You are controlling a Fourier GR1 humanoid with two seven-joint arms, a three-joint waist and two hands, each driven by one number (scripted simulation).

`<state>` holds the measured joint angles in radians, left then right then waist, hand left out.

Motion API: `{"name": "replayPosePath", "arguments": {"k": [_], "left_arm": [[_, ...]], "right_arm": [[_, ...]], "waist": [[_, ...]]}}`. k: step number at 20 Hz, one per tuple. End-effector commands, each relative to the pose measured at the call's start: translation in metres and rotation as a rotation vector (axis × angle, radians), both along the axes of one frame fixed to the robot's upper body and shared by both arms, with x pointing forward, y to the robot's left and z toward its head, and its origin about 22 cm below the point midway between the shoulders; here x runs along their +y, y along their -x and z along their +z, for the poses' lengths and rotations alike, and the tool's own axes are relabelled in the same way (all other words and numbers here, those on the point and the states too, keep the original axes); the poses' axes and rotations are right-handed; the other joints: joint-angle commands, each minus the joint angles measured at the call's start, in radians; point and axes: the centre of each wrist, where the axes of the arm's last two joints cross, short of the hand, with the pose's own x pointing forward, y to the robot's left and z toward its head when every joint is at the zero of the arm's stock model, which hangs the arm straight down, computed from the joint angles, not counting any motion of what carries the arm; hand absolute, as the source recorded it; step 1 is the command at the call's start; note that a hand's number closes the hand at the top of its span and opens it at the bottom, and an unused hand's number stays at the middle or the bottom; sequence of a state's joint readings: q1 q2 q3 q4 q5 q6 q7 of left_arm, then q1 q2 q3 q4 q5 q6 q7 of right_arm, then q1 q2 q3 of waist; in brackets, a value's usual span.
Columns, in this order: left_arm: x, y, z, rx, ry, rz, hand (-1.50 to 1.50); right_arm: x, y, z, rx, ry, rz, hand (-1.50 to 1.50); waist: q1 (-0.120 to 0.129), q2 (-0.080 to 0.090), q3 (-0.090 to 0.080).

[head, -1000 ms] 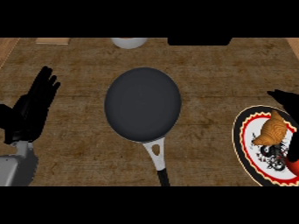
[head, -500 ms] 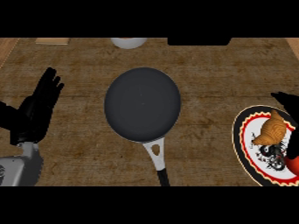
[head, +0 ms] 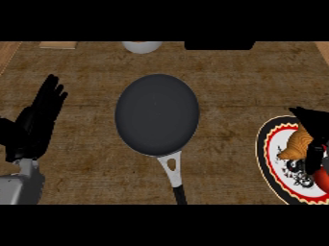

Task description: Pick the croissant from the plate and place it in the pan

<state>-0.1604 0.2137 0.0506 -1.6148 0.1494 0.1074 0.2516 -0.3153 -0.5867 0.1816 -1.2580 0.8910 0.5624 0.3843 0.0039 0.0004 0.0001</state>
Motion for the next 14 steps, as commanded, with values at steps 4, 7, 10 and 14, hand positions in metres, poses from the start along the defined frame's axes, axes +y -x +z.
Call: {"name": "replayPosePath", "arguments": {"k": [4,7,10,14], "left_arm": [[0.008,-0.001,-0.013,0.001,0.006,0.000,0.00],[0.014,-0.003,0.000,0.008,0.007,-0.015,0.00],[-0.008,-0.017,-0.003,0.016,0.005,-0.010,0.00],[-0.006,0.007,0.009,-0.026,-0.010,0.001,0.00]], "right_arm": [[-0.007,0.000,-0.033,-0.041,-0.047,-0.003,-1.50],[0.003,-0.022,-0.020,-0.029,-0.073,-0.008,-1.50],[-0.007,-0.024,-0.039,-0.014,-0.060,-0.001,-1.50],[-0.027,-0.010,-0.048,0.006,-0.078,0.072,1.50]], "waist": [[-0.001,0.000,0.000],[0.001,0.000,0.000],[0.001,0.001,0.000],[0.003,0.000,0.000]]}}
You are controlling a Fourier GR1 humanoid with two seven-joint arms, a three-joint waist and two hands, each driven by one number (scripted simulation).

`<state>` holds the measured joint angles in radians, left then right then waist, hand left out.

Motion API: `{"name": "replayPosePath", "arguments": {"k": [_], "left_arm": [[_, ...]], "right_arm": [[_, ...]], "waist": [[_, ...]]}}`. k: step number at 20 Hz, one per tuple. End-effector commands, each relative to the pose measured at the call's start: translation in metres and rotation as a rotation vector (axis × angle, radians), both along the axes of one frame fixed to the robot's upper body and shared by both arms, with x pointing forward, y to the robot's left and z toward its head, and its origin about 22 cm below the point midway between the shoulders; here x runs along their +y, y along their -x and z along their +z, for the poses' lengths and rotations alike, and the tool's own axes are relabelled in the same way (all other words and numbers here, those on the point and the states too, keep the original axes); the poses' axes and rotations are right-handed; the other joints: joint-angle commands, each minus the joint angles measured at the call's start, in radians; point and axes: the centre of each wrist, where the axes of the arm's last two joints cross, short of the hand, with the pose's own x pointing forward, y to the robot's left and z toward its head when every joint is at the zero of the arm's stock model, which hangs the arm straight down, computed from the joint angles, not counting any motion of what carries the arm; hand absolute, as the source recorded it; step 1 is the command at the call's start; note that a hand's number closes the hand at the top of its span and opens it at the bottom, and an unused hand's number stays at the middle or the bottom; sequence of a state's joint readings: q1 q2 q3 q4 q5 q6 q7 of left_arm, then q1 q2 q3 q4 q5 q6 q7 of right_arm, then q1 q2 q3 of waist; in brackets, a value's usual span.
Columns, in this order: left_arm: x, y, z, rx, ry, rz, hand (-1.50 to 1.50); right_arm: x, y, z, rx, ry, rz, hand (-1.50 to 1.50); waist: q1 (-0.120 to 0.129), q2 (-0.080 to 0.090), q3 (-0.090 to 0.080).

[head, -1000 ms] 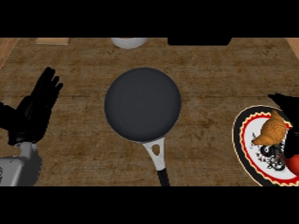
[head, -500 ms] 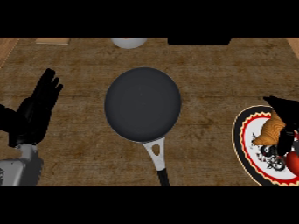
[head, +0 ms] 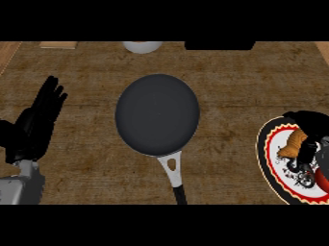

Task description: Pick the croissant from the plate and place it in the pan

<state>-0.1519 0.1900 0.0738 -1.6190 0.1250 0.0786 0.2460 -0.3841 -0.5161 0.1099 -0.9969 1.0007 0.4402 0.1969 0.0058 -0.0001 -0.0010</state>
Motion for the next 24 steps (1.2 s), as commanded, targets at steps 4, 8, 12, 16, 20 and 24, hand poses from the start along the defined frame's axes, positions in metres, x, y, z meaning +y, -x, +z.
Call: {"name": "replayPosePath", "arguments": {"k": [4,8,12,16,20,24], "left_arm": [[-0.016,0.004,0.001,0.016,0.022,-0.016,0.00],[0.005,-0.016,-0.001,0.009,0.000,-0.003,0.00],[-0.008,-0.009,-0.006,0.011,0.006,0.004,0.00],[0.010,0.004,-0.018,-0.006,0.004,0.020,0.00],[-0.010,-0.001,-0.011,0.026,0.002,-0.041,0.00],[-0.023,-0.011,-0.002,0.005,0.003,-0.107,0.00]], "right_arm": [[0.001,-0.004,-0.027,-0.029,-0.031,0.087,1.50],[-0.008,-0.001,-0.026,-0.061,-0.063,0.091,1.50],[0.000,-0.006,-0.030,-0.088,-0.088,0.084,1.50],[0.006,-0.001,-0.001,-0.246,-0.048,0.091,1.50],[0.228,-0.004,-0.004,-0.320,-0.278,0.356,1.50],[0.282,0.006,0.041,-0.494,-0.276,0.492,1.50]], "waist": [[0.003,0.002,0.002],[-0.004,0.002,0.001],[-0.002,0.001,0.001],[-0.012,-0.003,0.000],[0.046,-0.014,-0.003],[0.103,-0.023,-0.002]]}}
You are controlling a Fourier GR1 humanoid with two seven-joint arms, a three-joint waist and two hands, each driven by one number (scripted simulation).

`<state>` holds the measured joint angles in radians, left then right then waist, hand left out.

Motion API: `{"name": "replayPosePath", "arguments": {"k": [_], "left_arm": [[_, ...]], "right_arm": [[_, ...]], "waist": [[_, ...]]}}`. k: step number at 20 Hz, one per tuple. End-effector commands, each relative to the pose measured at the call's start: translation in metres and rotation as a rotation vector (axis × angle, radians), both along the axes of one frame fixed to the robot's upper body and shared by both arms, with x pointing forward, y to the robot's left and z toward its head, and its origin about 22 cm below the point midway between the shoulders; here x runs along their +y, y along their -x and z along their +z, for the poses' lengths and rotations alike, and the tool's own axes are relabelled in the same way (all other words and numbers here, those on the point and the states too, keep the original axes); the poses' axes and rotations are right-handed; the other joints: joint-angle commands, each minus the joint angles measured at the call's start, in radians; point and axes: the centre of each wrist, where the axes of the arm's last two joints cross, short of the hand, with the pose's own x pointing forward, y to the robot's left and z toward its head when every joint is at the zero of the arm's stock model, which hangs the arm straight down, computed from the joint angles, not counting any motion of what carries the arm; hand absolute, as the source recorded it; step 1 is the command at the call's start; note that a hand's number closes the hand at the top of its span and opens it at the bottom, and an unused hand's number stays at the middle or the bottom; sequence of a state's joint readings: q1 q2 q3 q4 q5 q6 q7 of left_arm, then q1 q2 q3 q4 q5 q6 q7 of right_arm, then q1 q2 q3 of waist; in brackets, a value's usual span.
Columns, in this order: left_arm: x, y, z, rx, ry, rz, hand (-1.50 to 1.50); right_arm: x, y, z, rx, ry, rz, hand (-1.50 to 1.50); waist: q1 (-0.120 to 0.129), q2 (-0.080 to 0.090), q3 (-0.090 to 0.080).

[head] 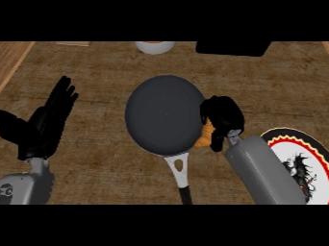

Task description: Pick the croissant from the plate and place it in the pan

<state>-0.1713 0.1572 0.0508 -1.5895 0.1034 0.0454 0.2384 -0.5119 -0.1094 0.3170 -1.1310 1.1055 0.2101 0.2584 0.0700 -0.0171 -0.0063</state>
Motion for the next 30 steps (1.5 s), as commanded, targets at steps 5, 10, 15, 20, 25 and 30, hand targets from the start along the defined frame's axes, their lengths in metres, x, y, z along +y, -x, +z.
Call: {"name": "replayPosePath", "arguments": {"k": [5,10,15,20,25,30], "left_arm": [[-0.008,-0.008,0.001,0.009,-0.001,-0.040,0.00],[-0.011,-0.014,-0.001,0.009,-0.004,-0.033,0.00],[-0.023,-0.017,0.002,0.013,-0.002,-0.059,0.00],[0.001,-0.011,-0.005,-0.013,-0.004,-0.020,0.00],[0.009,-0.011,-0.002,-0.004,-0.004,0.007,0.00],[0.013,-0.003,-0.003,0.005,0.003,0.046,0.00]], "right_arm": [[0.126,0.047,0.090,-0.440,-0.047,0.086,1.50],[0.163,0.088,0.128,-0.556,-0.051,0.034,1.50],[0.184,0.109,0.151,-0.574,-0.086,-0.086,1.50],[0.195,0.095,0.162,-0.586,-0.141,-0.175,1.50],[0.195,0.081,0.166,-0.604,-0.206,-0.229,1.50],[0.190,0.063,0.167,-0.616,-0.238,-0.253,1.50]], "waist": [[0.041,-0.010,0.002],[0.037,-0.001,0.001],[0.038,0.007,0.002],[0.013,0.017,0.002],[-0.024,0.018,0.004],[-0.038,0.017,0.005]]}}
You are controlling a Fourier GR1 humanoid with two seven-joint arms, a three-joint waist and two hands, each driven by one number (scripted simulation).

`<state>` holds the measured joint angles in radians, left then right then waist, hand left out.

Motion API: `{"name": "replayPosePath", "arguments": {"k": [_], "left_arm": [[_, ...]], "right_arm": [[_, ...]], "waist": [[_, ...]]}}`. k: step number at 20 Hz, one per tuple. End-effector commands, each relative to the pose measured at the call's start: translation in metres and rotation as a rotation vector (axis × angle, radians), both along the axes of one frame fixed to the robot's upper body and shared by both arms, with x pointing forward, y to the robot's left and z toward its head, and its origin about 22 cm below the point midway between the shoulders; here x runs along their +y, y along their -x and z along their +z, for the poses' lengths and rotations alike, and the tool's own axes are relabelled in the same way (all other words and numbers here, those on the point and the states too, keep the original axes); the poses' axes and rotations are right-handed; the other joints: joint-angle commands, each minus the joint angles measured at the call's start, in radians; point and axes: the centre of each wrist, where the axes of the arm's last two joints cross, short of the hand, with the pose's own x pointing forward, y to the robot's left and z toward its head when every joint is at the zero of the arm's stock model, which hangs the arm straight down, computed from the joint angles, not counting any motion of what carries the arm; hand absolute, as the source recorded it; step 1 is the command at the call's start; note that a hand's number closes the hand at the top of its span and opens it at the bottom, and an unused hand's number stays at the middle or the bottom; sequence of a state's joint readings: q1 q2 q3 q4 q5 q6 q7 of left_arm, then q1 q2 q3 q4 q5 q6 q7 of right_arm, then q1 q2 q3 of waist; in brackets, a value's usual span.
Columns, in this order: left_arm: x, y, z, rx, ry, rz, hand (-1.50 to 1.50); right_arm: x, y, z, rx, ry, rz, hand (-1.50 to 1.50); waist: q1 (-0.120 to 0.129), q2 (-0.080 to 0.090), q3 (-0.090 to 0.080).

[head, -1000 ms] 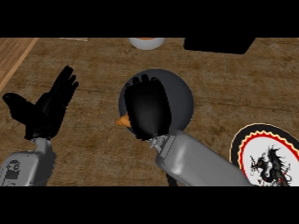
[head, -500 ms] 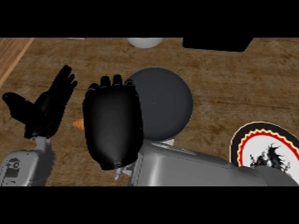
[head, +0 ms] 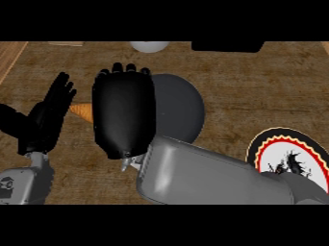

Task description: Pick the croissant from the plate and place it in the pan

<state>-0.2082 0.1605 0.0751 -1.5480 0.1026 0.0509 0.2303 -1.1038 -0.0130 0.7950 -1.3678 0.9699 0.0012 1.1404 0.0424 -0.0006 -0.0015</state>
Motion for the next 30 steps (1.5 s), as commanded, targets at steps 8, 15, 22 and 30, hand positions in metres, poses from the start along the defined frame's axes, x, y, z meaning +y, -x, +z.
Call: {"name": "replayPosePath", "arguments": {"k": [8,15,22,30], "left_arm": [[0.004,0.009,0.006,0.000,0.008,0.022,0.00],[-0.003,-0.007,0.008,-0.023,-0.005,-0.001,0.00],[-0.009,0.006,0.006,-0.014,0.010,0.000,0.00],[-0.009,-0.002,0.004,-0.022,0.002,0.005,0.00]], "right_arm": [[-0.042,-0.062,-0.080,0.044,-0.153,-0.073,1.50],[-0.058,-0.100,-0.109,0.080,-0.174,-0.035,1.50],[-0.087,-0.105,-0.156,0.289,-0.272,-0.239,-1.50],[-0.107,-0.117,-0.174,0.318,-0.361,-0.135,-1.50]], "waist": [[-0.024,0.006,0.002],[-0.007,0.013,0.001],[0.005,0.014,0.002],[0.003,0.014,0.002]]}}
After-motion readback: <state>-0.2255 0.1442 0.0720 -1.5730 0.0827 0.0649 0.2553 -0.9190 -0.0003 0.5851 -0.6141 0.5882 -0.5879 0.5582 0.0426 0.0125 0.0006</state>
